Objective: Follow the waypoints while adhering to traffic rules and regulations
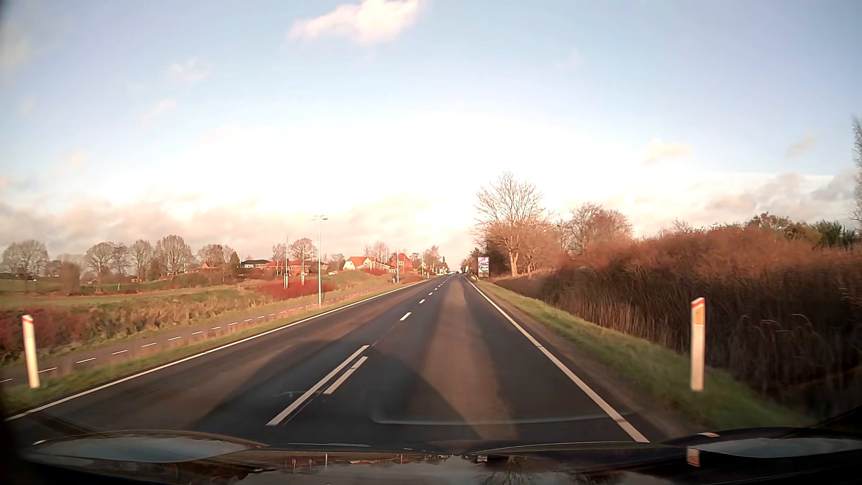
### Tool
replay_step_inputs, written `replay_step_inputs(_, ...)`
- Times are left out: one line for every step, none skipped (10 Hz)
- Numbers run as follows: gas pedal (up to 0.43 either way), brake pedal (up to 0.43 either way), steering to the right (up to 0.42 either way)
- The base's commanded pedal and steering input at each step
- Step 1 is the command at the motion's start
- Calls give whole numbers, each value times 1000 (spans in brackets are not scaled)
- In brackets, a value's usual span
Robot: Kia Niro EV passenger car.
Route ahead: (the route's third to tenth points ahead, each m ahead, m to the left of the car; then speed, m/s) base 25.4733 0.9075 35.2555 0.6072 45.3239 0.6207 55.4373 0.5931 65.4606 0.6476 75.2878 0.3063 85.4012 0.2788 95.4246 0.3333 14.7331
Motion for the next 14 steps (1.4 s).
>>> replay_step_inputs(169,0,3)
replay_step_inputs(169,0,4)
replay_step_inputs(169,0,4)
replay_step_inputs(169,0,4)
replay_step_inputs(169,0,4)
replay_step_inputs(169,0,4)
replay_step_inputs(169,0,4)
replay_step_inputs(169,0,5)
replay_step_inputs(169,0,4)
replay_step_inputs(169,0,4)
replay_step_inputs(169,0,4)
replay_step_inputs(169,0,4)
replay_step_inputs(177,0,4)
replay_step_inputs(177,0,2)
